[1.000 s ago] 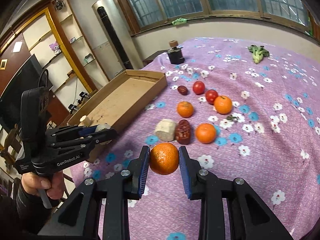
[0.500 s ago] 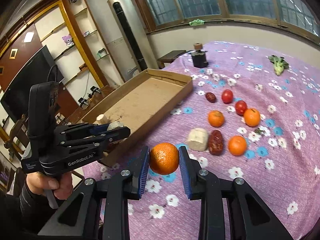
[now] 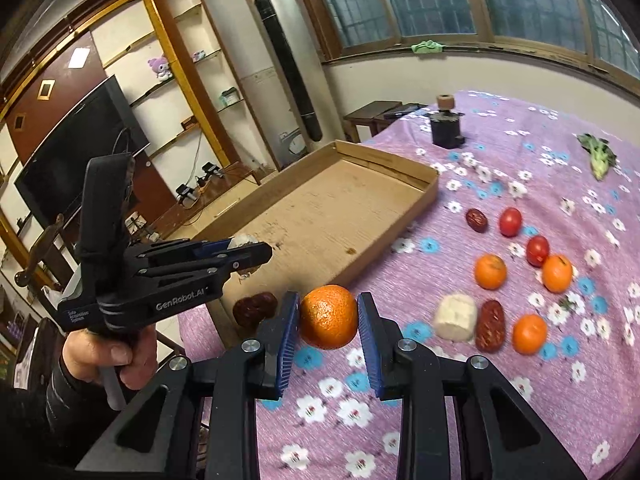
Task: Organize fruits
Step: 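Carry the tangerine and yam piece over the cardboard tray with both grippers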
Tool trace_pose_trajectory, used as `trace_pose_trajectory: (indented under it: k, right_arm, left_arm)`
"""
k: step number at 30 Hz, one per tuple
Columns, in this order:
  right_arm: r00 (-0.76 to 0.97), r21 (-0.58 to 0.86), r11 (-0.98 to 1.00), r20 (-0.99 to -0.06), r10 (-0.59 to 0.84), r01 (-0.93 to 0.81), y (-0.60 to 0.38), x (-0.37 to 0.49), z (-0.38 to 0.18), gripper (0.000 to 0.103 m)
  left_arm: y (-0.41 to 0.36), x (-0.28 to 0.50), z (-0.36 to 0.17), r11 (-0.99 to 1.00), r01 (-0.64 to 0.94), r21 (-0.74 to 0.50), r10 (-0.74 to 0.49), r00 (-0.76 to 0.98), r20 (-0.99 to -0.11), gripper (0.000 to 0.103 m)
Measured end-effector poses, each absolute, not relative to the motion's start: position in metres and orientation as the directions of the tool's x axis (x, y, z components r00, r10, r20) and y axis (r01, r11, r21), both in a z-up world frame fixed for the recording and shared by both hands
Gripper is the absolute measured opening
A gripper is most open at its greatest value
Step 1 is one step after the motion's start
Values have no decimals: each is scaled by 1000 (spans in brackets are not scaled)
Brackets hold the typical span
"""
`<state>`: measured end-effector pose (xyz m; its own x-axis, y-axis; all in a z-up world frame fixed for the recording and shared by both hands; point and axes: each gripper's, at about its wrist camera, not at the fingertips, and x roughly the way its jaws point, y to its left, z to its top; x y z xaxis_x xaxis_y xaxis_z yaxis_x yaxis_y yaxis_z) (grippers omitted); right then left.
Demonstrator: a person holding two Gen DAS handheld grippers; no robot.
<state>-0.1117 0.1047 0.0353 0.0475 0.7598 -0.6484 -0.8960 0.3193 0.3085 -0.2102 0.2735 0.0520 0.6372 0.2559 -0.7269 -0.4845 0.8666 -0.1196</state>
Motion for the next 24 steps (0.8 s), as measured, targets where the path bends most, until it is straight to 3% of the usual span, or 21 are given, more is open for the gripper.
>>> trace_pose_trajectory:
  k: [13, 24]
  right_arm:
    - [-25, 315, 249, -664, 747, -916, 184, -118, 23, 30]
    - [-68, 287, 226, -744, 665, -931, 235, -118, -14, 30]
  left_arm:
    - [294, -212, 32, 854, -509, -113, 252, 592, -765, 22]
    - [294, -212, 9, 857, -505, -102, 222, 541, -811, 22]
